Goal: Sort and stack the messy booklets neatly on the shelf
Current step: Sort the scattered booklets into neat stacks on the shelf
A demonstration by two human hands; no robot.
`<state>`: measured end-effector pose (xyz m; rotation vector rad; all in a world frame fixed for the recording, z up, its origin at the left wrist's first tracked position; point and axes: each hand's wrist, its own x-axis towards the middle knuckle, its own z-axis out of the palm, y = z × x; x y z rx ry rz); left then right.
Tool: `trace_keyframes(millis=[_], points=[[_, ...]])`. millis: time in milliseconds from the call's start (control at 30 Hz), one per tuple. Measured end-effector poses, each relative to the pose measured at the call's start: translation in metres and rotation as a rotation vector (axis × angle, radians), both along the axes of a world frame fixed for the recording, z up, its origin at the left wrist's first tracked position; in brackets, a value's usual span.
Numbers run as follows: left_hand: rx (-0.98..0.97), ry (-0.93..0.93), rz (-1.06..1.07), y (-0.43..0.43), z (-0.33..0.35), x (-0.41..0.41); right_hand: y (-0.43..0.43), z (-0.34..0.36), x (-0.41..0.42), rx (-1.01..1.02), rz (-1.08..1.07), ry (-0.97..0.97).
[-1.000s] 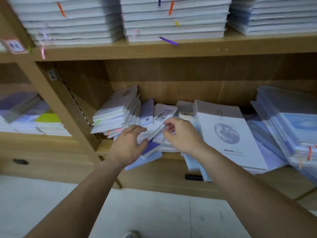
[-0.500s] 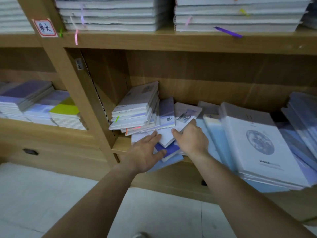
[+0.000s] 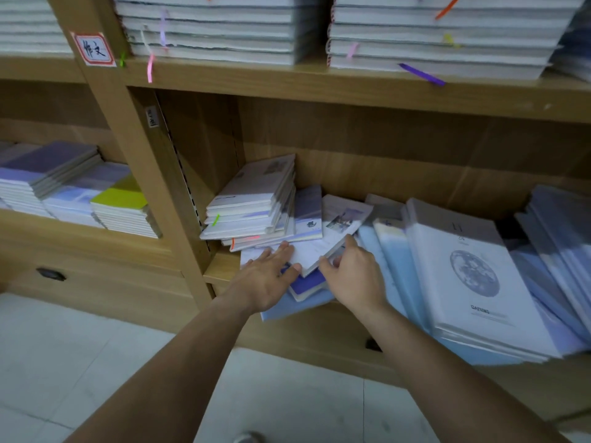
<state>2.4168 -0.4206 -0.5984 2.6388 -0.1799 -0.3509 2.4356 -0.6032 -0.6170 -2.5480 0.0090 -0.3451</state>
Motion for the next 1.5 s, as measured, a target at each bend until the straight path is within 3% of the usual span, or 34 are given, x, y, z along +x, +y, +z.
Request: trace_keyframes(millis=[200, 400, 833, 1100, 1333, 1500], points=[[0.06, -0.019, -0.001, -0.001, 0.0, -0.005, 0.008, 0.006, 0.006, 0.1, -0.087, 0.126], [0.082, -0.037, -0.03, 0.003, -0.007, -0.002, 0.021, -0.006, 0.009, 0.117, -0.199, 0.108], [0.072, -0.023, -0.02, 0.001, -0.01, -0.002, 0.026, -0.004, 0.006, 0.377, -0.112, 0.051], [0.061, -0.03, -0.017, 0.0, -0.011, -0.001, -0.005, 0.007, -0.021, 0.31, -0.011, 0.039], [0.254, -0.026, -0.055, -0.01, -0.01, -0.002, -0.048, 0.028, -0.029, 0.17, 0.086, 0.107], [0.277, -0.032, -0.047, -0.015, -0.01, -0.004, -0.038, 0.028, -0.025, 0.268, 0.106, 0.126]])
